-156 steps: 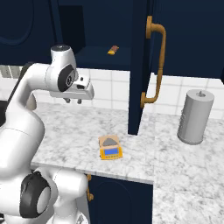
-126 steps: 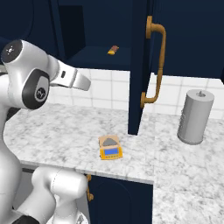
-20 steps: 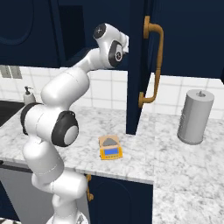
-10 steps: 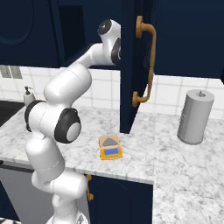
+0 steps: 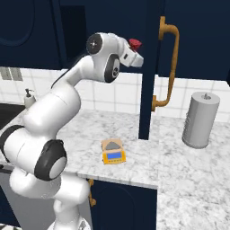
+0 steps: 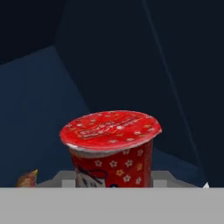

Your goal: Pick the yogurt and place it on the digital scale for weighing, and close the cabinet.

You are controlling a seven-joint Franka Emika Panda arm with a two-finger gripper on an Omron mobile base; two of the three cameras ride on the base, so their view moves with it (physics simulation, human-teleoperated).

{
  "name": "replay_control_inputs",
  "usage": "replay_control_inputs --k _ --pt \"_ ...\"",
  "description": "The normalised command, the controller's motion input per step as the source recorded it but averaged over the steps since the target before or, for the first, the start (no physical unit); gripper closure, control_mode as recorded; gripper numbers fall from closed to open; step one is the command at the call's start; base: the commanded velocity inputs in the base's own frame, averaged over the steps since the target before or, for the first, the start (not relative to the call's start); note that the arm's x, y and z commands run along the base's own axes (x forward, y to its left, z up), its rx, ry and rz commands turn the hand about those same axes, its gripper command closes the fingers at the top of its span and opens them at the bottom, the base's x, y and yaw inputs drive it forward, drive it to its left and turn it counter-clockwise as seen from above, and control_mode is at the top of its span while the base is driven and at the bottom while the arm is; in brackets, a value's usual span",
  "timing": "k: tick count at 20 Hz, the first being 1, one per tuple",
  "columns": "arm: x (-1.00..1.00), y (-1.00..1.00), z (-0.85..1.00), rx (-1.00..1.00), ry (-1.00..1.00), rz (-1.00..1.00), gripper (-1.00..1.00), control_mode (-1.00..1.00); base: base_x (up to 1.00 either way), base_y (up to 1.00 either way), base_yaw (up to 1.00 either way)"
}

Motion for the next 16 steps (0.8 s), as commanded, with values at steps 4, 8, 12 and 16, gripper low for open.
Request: replay_control_inputs --k 4,8,12,16 --pt "-1.0 0.28 0.0 0.09 -0.22 0.0 1.0 -1.0 0.0 0.0 0.0" --pt "-1.0 0.67 0.14 0.0 -0.12 0.0 1.0 -1.0 0.0 0.0 0.0" --pt "-1.0 0.59 0.17 0.0 -0.13 0.02 1.0 -1.0 0.0 0.0 0.0" --pt "-1.0 0.21 0.01 0.0 -0.12 0.19 1.0 -1.0 0.0 0.0 0.0"
